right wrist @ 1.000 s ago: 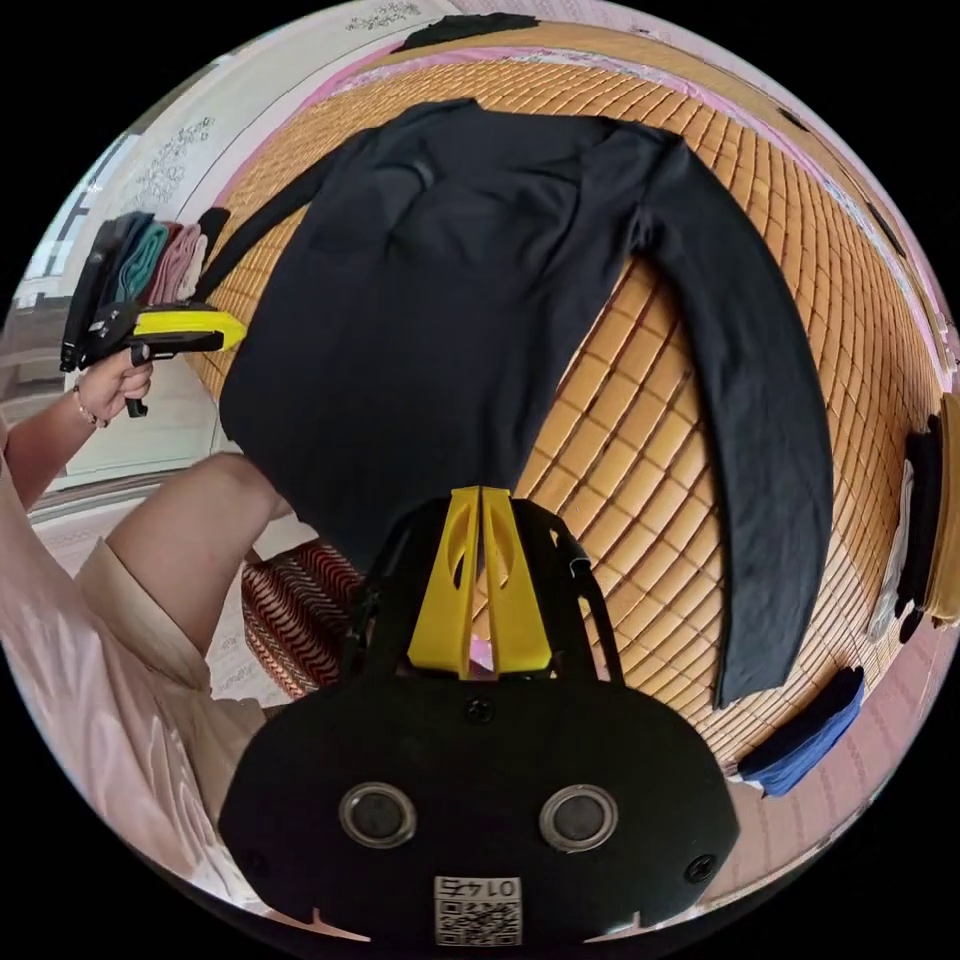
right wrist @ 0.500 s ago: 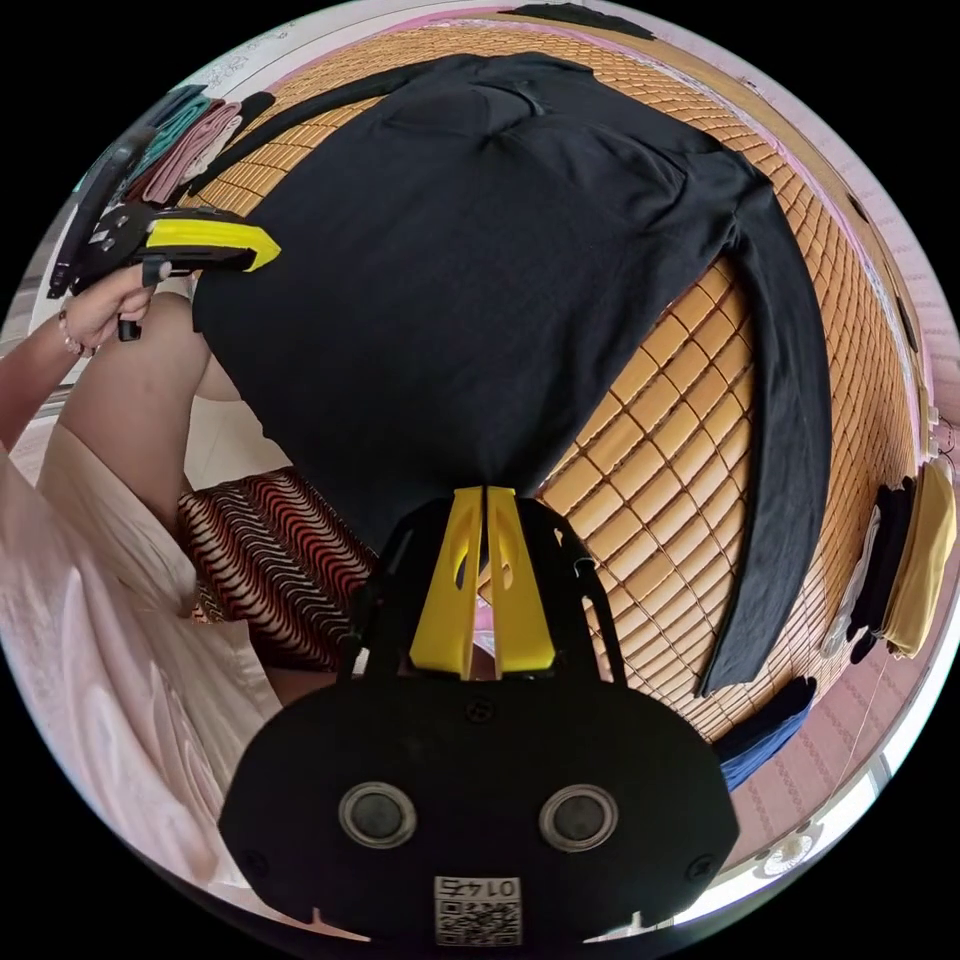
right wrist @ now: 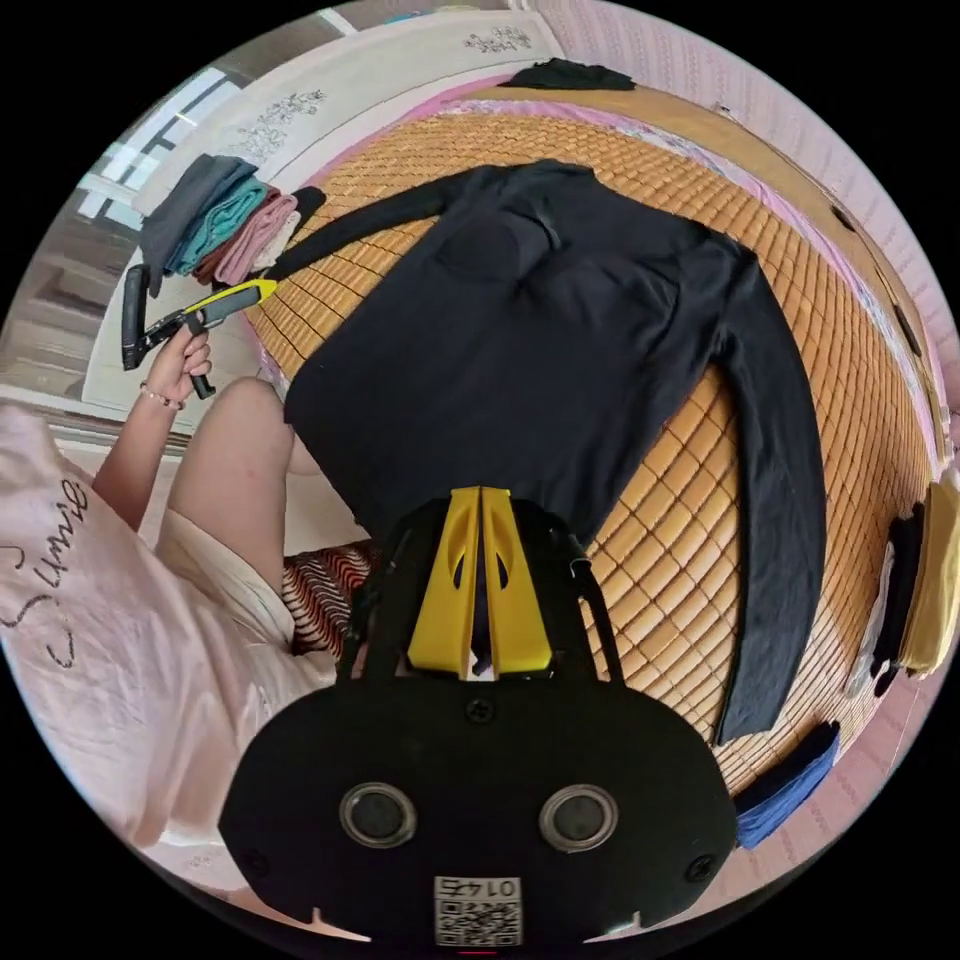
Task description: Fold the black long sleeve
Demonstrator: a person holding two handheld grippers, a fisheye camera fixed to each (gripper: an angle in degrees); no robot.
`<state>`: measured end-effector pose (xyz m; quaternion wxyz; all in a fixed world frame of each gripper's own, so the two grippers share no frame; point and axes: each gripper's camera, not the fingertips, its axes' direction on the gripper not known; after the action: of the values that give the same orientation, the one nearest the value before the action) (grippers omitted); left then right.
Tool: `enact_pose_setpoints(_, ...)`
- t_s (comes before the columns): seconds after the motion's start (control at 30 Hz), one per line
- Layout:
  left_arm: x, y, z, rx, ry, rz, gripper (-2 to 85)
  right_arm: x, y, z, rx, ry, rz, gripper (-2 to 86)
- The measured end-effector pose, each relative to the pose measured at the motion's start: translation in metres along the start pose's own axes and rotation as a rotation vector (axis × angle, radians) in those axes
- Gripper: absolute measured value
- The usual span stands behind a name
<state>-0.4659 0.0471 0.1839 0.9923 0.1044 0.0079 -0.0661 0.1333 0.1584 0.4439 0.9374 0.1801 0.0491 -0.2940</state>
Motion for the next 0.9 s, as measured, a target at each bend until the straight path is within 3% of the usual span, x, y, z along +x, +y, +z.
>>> enact_pose_setpoints(0.13, -0.077, 0.026, -0.01, 0.069, -0.137, -0.187, -0.3, -0.055, -0.087, 0.01, 0.075, 0.076, -0.271, 4.1)
enact_pose_setpoints(0.33, -0.143, 0.041, 0.007, 0.073, -0.184, -0.302, 3.4, -0.144, -0.22, 0.068, 0.103, 0.177, -0.588, 7.8)
enact_pose_setpoints(0.6, -0.166, 0.05, 0.055, -0.022, -0.113, -0.36, 6.1, -0.204, -0.322, 0.167, -0.016, 0.286, -0.673, 9.7)
enact_pose_setpoints(0.7, -0.163, 0.056, 0.066, -0.018, -0.087, -0.339, 4.5, -0.204, -0.329, 0.202, -0.109, 0.339, -0.656, 3.5)
enact_pose_setpoints(0.9, -0.143, 0.064, 0.065, 0.072, -0.121, -0.268, -0.7, -0.177, -0.308, 0.199, -0.03, 0.197, -0.57, -0.8)
